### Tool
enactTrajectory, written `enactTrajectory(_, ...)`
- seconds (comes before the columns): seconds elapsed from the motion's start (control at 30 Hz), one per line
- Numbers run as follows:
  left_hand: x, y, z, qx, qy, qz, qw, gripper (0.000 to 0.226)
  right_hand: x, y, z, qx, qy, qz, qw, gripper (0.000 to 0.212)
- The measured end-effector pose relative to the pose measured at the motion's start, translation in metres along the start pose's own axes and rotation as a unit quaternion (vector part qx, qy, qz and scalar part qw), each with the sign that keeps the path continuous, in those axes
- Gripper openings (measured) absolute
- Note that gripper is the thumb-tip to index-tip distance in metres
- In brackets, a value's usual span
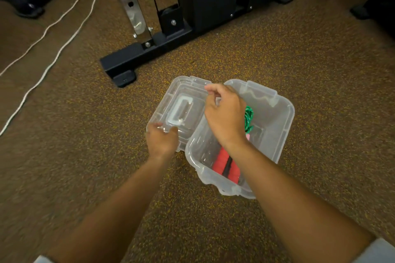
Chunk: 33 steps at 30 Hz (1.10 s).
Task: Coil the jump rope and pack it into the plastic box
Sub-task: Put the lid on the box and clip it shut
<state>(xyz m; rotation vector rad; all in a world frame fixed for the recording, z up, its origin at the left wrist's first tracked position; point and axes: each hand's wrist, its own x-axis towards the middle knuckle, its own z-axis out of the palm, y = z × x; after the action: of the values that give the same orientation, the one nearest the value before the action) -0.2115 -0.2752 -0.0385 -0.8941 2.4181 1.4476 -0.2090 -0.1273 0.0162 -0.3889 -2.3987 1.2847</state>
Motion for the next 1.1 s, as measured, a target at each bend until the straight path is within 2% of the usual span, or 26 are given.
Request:
enactTrajectory(0.17, 0.027, -0.016, 0.018, 0.0, 0.057, -0.124, 0.991, 0.075, 0.033, -0.009, 0.019, -0.122, -0.109, -0.056, 0.985, 0.031)
enactTrajectory(0.27, 0.037, -0.021, 0.024, 0.001, 0.085, -0.186, 0.979, 0.084, 0.056, -0.014, 0.029, -0.221, -0.182, -0.067, 0.956, 0.033)
enactTrajectory(0.33, 0.038, -0.03, 0.024, -0.011, 0.083, -0.221, 0.972, 0.085, 0.071, -0.014, 0.039, -0.274, -0.235, -0.044, 0.931, 0.037)
enactTrajectory(0.5, 0.043, -0.053, 0.016, 0.02, 0.011, -0.133, 0.991, 0.065, 0.088, -0.004, 0.073, -0.362, -0.306, 0.019, 0.88, 0.042)
enactTrajectory(0.6, 0.068, -0.077, 0.013, -0.045, 0.0, -0.156, 0.987, 0.063, 0.087, 0.005, 0.084, -0.408, -0.318, 0.038, 0.855, 0.052)
enactTrajectory(0.73, 0.044, -0.064, -0.01, -0.148, -0.042, -0.141, 0.978, 0.042, 0.087, 0.01, 0.09, -0.438, -0.321, 0.04, 0.839, 0.072)
enactTrajectory(0.83, 0.016, -0.06, -0.026, -0.236, -0.078, -0.084, 0.965, 0.026, 0.088, 0.01, 0.09, -0.422, -0.318, 0.059, 0.847, 0.079)
enactTrajectory(0.9, 0.006, -0.063, -0.036, -0.274, -0.078, -0.024, 0.958, 0.023, 0.089, 0.008, 0.09, -0.372, -0.291, 0.059, 0.879, 0.071)
enactTrajectory(0.97, 0.006, -0.07, -0.042, -0.257, -0.058, 0.032, 0.964, 0.02, 0.091, 0.002, 0.088, -0.279, -0.24, 0.071, 0.927, 0.048)
enactTrajectory(1.03, 0.003, -0.075, -0.047, -0.217, -0.027, 0.094, 0.971, 0.019, 0.093, -0.012, 0.082, -0.156, -0.207, 0.126, 0.958, 0.059)
enactTrajectory(1.1, -0.002, -0.072, -0.049, -0.182, 0.012, 0.145, 0.973, 0.022, 0.096, -0.028, 0.076, -0.016, -0.168, 0.221, 0.961, 0.07)
